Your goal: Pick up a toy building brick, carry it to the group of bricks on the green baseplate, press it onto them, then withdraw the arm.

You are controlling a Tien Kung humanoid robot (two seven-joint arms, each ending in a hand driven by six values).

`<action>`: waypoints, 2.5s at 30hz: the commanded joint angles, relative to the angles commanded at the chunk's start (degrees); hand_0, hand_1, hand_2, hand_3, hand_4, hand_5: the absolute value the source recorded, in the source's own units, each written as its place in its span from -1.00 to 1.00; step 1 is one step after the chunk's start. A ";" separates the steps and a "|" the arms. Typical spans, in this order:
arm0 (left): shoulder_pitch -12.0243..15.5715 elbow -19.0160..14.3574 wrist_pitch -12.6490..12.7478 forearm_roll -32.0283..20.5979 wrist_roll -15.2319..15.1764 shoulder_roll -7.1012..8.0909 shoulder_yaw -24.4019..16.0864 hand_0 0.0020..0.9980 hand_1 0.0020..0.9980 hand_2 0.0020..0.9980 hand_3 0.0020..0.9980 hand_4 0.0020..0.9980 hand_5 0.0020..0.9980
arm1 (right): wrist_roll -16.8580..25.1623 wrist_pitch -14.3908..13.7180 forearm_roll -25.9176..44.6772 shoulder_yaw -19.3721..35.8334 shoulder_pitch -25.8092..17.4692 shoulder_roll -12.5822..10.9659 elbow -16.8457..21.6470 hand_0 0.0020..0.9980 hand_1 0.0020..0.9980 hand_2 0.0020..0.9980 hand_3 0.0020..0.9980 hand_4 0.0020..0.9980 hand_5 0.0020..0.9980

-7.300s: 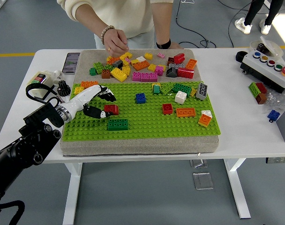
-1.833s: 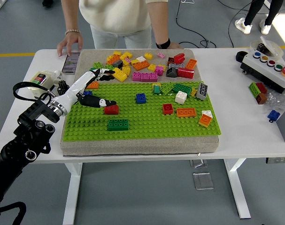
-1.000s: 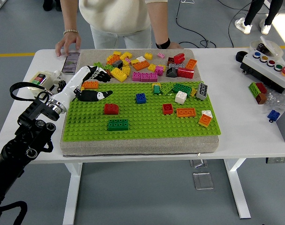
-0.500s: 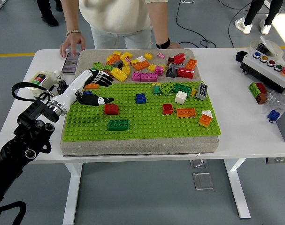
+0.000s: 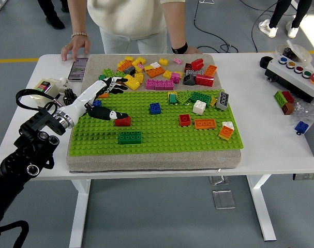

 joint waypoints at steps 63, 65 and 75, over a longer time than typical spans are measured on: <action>-0.14 -2.69 0.79 0.37 -0.55 0.33 0.19 0.94 0.79 0.88 1.00 1.00 -0.72 | -0.09 -0.06 0.02 -0.19 0.11 0.05 0.00 0.51 0.35 0.44 0.28 0.83 0.01; -0.17 -2.63 1.29 -0.09 -0.64 0.31 0.33 0.94 0.79 0.88 1.00 1.00 -0.72 | -0.09 -0.01 0.02 -0.16 0.08 0.05 0.00 0.51 0.35 0.44 0.28 0.83 0.01; -0.33 -1.95 6.40 -2.84 -1.77 -0.08 0.49 0.67 0.60 0.60 0.70 1.00 -0.75 | 0.00 0.06 0.14 0.09 0.02 0.02 0.00 0.51 0.35 0.44 0.28 0.83 0.01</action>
